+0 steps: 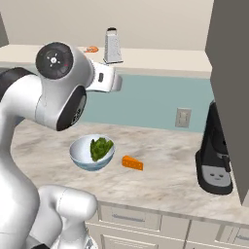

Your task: Pick the cheese from the fridge and the cheese grater from the cabinet and place them next to the salad bowl.

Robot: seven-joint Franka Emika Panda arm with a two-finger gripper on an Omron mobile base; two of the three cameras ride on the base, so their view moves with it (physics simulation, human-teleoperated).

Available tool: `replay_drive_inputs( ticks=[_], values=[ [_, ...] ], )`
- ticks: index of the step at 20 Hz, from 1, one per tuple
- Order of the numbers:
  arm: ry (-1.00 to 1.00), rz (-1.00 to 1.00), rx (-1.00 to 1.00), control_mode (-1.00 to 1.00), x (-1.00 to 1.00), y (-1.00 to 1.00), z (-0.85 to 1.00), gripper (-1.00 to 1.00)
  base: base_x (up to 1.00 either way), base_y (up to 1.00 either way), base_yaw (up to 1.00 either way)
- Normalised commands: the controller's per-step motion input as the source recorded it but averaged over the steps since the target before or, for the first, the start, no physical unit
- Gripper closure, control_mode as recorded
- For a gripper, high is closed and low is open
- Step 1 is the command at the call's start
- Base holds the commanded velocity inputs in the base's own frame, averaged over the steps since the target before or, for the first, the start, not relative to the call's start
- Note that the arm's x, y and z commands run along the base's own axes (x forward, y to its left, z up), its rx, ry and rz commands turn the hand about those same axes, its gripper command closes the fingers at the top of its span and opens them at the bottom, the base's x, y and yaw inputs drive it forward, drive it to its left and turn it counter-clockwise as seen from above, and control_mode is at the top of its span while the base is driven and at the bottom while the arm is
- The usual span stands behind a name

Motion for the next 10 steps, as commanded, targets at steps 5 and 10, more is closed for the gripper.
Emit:
replay_drive_inputs(
  ticks=[5, 10],
  values=[
    [0.0, 0.05, -0.11, -1.0, 0.13, 0.08, 0.24, -1.0, 0.0, 0.0, 0.0],
    [-0.03, 0.02, 0.0, -1.0, 0.47, 0.0, -0.02, -1.0, 0.0, 0.0, 0.0]
  ],
)
